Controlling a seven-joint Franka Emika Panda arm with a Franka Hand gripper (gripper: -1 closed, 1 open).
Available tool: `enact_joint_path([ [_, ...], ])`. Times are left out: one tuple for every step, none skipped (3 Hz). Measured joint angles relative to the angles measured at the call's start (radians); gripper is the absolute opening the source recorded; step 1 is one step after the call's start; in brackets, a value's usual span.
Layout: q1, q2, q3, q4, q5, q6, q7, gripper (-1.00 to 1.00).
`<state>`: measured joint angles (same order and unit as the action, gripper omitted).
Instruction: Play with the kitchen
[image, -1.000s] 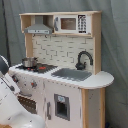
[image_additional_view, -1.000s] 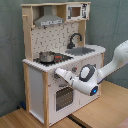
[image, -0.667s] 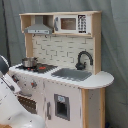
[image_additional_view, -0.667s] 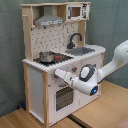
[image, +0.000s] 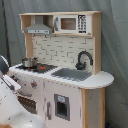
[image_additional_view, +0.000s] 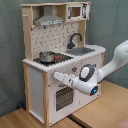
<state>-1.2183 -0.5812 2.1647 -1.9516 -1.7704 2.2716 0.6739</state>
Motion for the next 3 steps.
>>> enact_joint_path([
  [0.000,-0.001,0.000,0.000,-0.015,-0.001,-0.120,-1.00],
  [0.000,-0.003,0.000,0.000,-0.030,-0.003,-0.221,-1.00],
  [0.001,-0.007,0.000,0.000,-0.049,-0.007,-0.337,-1.00],
])
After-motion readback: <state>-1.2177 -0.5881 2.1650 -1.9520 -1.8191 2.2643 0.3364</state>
